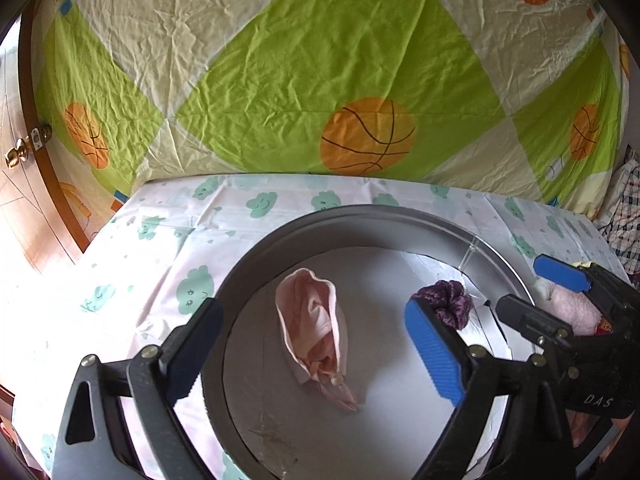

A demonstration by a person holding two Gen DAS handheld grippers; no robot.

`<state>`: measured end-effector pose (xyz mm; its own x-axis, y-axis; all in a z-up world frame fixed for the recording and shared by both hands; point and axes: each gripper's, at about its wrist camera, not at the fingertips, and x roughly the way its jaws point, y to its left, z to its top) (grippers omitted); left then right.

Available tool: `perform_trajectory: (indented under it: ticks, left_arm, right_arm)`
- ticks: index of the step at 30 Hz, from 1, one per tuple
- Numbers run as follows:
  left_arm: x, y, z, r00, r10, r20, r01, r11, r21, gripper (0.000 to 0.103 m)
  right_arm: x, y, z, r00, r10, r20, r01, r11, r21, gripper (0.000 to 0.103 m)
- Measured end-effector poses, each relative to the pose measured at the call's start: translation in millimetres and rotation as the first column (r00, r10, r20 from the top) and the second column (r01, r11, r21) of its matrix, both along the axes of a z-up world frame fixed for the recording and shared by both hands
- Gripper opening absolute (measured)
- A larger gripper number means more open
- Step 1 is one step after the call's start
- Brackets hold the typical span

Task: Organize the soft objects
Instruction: 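Move both tools back to the pile of remaining soft items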

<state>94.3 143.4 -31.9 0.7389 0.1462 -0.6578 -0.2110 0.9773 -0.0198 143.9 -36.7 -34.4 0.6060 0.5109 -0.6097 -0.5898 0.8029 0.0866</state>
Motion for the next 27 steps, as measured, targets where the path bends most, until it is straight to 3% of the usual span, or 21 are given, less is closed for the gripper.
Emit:
perform_trajectory:
  ticks: [14,21,27]
  left_arm:
    - [-21.2,-96.0,5.5,0.987,-0.138,0.083,0.135,0.99,0.034,0.098]
    - [-11.1,-144.1,3.4,0.974,-0.213,0.076,0.212,0.977,0.022,0.098]
    - [-1.4,-176.0,4.5,0.966,-0.25,0.073,0.248,0.968,0.031,0.098]
  right_arm:
    - [-32.3,-99.4,14.3,0.988,-0.134,0.075,0.133,0.991,0.024,0.085]
    - [-22.8,-170.9,10.9,0.951,-0.299,0.084,0.297,0.954,0.035,0.086]
    - [-8.4,-205.9,-3.6,0.911,-0.408,0.054,0.406,0.912,0.055,0.086]
